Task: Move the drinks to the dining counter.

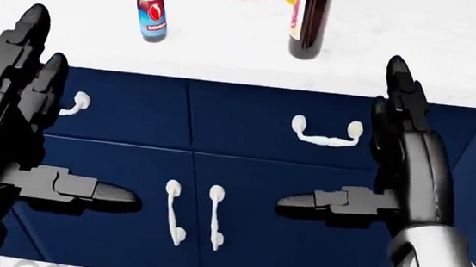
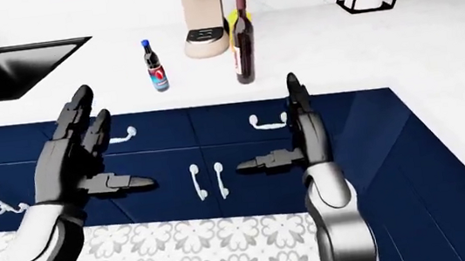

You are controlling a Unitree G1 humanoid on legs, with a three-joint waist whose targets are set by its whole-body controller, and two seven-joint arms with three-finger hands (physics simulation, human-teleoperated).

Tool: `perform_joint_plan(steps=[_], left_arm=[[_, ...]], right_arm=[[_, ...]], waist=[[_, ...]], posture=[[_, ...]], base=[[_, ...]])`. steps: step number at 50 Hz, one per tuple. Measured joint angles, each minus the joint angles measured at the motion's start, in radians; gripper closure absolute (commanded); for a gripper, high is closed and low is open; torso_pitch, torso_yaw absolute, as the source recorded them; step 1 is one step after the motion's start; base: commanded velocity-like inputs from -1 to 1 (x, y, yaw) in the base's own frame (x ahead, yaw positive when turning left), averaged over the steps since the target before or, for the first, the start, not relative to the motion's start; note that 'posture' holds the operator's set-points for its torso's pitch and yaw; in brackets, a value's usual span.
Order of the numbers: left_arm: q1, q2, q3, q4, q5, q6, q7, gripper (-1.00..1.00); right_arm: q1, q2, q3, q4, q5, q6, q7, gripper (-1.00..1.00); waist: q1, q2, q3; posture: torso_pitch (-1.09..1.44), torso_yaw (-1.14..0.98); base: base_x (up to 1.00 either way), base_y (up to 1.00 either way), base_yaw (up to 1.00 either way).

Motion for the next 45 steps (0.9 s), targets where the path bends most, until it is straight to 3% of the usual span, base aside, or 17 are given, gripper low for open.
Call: perform_joint_plan(steps=[2, 4, 6, 10, 15, 19, 21, 24, 29, 33, 35, 38, 43, 45], left_arm=[[-0.006, 0.011, 0.015, -0.01, -0.003, 0.021, 0.003, -1.0], [-0.003, 0.019, 0.038, -0.008, 0.002, 0.036, 0.011, -1.0], [-0.005, 0.024, 0.055, -0.014, 0.011, 0.049, 0.021, -1.0], [-0.045, 0.031, 0.048, -0.022, 0.004, 0.06, 0.023, -1.0], [-0.067, 0.034, 0.03, -0.005, -0.014, 0.097, 0.019, -1.0], [-0.098, 0.047, 0.042, -0.04, -0.029, 0.107, 0.023, -1.0], [-0.103, 0.056, 0.058, -0.045, -0.033, 0.106, 0.029, -1.0], [-0.1, 0.06, 0.069, -0.042, -0.036, 0.123, 0.042, -1.0], [-0.121, 0.07, 0.076, -0.068, -0.053, 0.151, 0.055, -1.0], [-0.136, 0.072, 0.071, -0.075, -0.06, 0.161, 0.063, -1.0], [-0.13, 0.066, 0.054, -0.073, -0.069, 0.172, 0.061, -1.0], [-0.134, 0.072, 0.05, -0.069, -0.081, 0.19, 0.055, -1.0], [-0.14, 0.079, 0.069, -0.096, -0.083, 0.186, 0.06, -1.0], [-0.141, 0.081, 0.072, -0.101, -0.084, 0.183, 0.061, -1.0]], right_arm=[[-0.019, -0.001, 0.005, -0.021, 0.005, 0.023, -0.005, -1.0], [-0.025, 0.004, 0.027, -0.03, 0.013, 0.04, -0.004, -1.0], [-0.042, 0.001, 0.044, -0.042, 0.023, 0.06, 0.003, -1.0], [-0.068, -0.011, 0.013, -0.079, 0.03, 0.081, -0.01, -1.0], [-0.068, -0.027, -0.022, -0.108, 0.024, 0.12, -0.046, -1.0], [-0.083, -0.033, -0.021, -0.128, 0.02, 0.137, -0.057, -1.0], [-0.086, -0.028, -0.008, -0.141, 0.023, 0.138, -0.055, -1.0], [-0.084, -0.031, -0.004, -0.161, 0.032, 0.157, -0.049, -1.0], [-0.094, -0.045, -0.038, -0.193, 0.04, 0.165, -0.051, -1.0], [-0.098, -0.058, -0.056, -0.212, 0.052, 0.173, -0.059, -1.0], [-0.086, -0.062, -0.072, -0.207, 0.054, 0.174, -0.064, -1.0], [-0.082, -0.064, -0.079, -0.194, 0.054, 0.19, -0.075, -1.0], [-0.096, -0.072, -0.081, -0.219, 0.069, 0.182, -0.078, -1.0], [-0.099, -0.073, -0.081, -0.218, 0.071, 0.175, -0.081, -1.0]], waist=[[0.012, 0.033, -0.006], [0.028, 0.016, -0.002], [0.032, -0.015, 0.002], [0.038, -0.087, 0.006], [0.017, -0.034, 0.023], [0.012, 0.012, 0.023], [0.021, 0.002, 0.026], [0.023, 0.005, 0.026], [0.032, -0.044, 0.023], [0.034, -0.102, 0.015], [0.021, -0.089, 0.029], [0.013, -0.088, 0.026], [0.004, -0.029, 0.029], [-0.001, 0.007, 0.021]], posture=[[0.0, 0.0], [0.0, 0.0], [0.0, 0.0], [0.0, 0.0], [0.0, 0.0], [0.0, 0.0], [0.0, 0.0], [0.0, 0.0], [0.0, 0.0], [0.0, 0.0], [0.0, 0.0], [0.0, 0.0], [0.0, 0.0], [0.0, 0.0]], base=[[0.0, 0.0, 0.49], [0.0, 0.25, 0.25], [0.0, 0.01, 0.0], [0.0, 0.0, 0.0], [0.15, 0.0, 0.0], [0.21, 0.0, 0.0], [0.26, 0.0, 0.0], [0.33, 0.0, 0.0], [0.33, 0.0, 0.0], [0.34, 0.0, 0.0], [0.33, 0.0, 0.0], [0.33, 0.0, 0.0], [0.33, 0.0, 0.0], [0.33, 0.0, 0.0]])
